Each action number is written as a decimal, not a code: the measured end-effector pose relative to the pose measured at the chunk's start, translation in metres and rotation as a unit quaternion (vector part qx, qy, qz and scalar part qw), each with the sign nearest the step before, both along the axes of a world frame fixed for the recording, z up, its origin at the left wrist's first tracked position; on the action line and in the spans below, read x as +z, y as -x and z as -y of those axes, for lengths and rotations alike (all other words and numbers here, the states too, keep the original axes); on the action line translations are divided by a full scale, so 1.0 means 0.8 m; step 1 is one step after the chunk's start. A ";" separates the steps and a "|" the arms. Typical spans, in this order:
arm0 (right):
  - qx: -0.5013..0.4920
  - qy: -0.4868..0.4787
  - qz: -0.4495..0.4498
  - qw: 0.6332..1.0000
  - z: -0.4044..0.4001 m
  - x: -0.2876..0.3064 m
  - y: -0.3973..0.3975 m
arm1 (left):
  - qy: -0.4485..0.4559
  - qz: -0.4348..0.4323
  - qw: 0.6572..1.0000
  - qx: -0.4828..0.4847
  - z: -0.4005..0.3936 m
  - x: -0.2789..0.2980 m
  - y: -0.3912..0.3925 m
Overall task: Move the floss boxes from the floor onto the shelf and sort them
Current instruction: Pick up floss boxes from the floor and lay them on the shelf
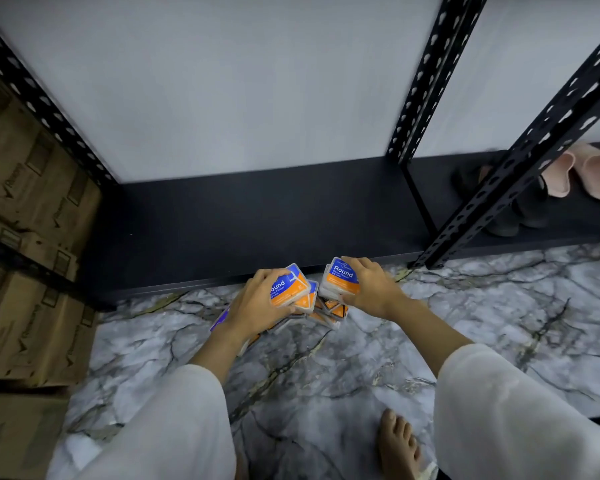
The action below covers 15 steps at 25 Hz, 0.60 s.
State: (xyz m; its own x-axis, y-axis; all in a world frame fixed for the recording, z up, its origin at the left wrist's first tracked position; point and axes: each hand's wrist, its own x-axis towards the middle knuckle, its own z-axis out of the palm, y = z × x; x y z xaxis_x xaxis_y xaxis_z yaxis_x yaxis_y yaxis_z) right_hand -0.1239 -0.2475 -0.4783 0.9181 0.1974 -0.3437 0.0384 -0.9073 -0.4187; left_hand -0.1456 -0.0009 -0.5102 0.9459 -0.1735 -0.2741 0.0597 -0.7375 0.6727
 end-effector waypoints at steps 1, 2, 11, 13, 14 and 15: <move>-0.001 -0.001 -0.003 1.000 0.000 -0.001 -0.001 | 0.001 0.006 1.000 -0.001 0.000 -0.001 -0.001; -0.002 -0.001 -0.004 1.000 0.001 -0.002 -0.002 | 0.003 0.008 1.000 -0.001 -0.001 -0.002 -0.001; -0.007 -0.021 -0.002 1.000 0.006 0.012 -0.006 | 0.024 0.018 1.000 -0.003 0.001 0.012 -0.004; -0.012 -0.026 0.006 1.000 0.010 0.025 -0.001 | 0.025 0.026 0.999 -0.001 0.004 0.028 -0.003; -0.012 -0.029 0.010 0.999 0.012 0.034 0.002 | 0.024 0.031 0.999 0.001 0.005 0.037 -0.002; -0.012 -0.030 0.016 0.999 0.014 0.045 0.004 | 0.024 0.039 0.999 0.001 0.007 0.048 -0.001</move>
State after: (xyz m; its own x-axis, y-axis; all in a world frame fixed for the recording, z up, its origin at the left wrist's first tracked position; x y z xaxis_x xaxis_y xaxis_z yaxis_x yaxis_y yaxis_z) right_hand -0.1273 -0.2591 -0.4424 0.9332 0.1950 -0.3018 0.0315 -0.8812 -0.4717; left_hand -0.1446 -0.0061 -0.4716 0.9645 -0.1831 -0.1904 0.0063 -0.7046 0.7096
